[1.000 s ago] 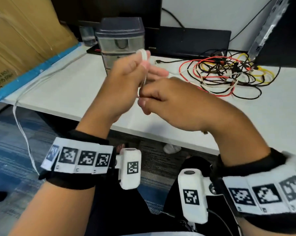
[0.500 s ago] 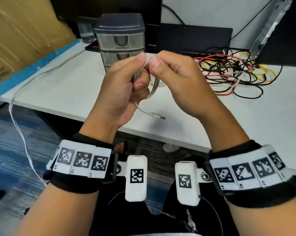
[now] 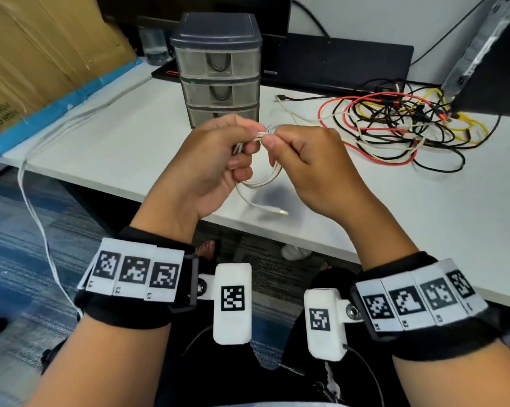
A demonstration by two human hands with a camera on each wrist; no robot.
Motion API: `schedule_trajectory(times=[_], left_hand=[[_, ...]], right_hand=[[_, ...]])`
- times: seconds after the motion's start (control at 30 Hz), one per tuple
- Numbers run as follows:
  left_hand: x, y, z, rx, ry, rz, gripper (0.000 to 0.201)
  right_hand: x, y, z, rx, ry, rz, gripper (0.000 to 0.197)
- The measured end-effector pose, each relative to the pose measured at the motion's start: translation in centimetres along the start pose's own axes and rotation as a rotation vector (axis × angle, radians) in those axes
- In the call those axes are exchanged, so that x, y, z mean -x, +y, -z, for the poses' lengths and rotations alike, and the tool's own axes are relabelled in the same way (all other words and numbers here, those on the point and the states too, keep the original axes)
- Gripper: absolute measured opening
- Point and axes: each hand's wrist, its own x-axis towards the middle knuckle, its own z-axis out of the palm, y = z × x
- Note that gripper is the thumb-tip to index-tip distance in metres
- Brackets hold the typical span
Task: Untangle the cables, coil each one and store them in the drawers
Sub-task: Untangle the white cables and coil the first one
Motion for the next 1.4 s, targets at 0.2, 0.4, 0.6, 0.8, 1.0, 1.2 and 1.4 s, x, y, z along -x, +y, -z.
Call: schedule_trajectory(times=[0.2,0.4,0.6,0.8,1.0,1.2,1.4], left_hand=[[-0.3,-0.5,-0.2,-0.053,0.056,-0.016,0.020],[-0.1,-0.1,0.0,-0.132,0.097,-0.083,0.019],[0.2,0.8,-0.7,-0.182,0.037,-0.131,0.020],[0.3,1.2,-0.9,-0.161,-0.075,-0.168,0.020],[0.3,0.9,-1.1,-0.176,-0.100,-0.214,0.019],[0.2,0.5,-1.7,-0.172,-0.046,-0.242,0.023],[-0.1,-0.1,-1.6,-0.146,0.004,-0.242,0.021]], right_hand=[[0.2,0.7,1.0,-0.207,-0.176,-0.123,0.034],[0.2,1.5,3.4,0.022,-0.285,-0.031,0.008],[-0.4,0.9,3.7,0.143,-0.079,0.052,0.013],[-0.9,0.3,3.2,-0.240,0.146,0.028,0.021],[-1.4,0.3,2.7,-0.365,0.146,0.020,0.018],[-1.1,0.4,2.3,-0.431,0.032,-0.057,0.010],[-0.5,0.9,2.4,-0.355,-0.190,-0.081,0.030]])
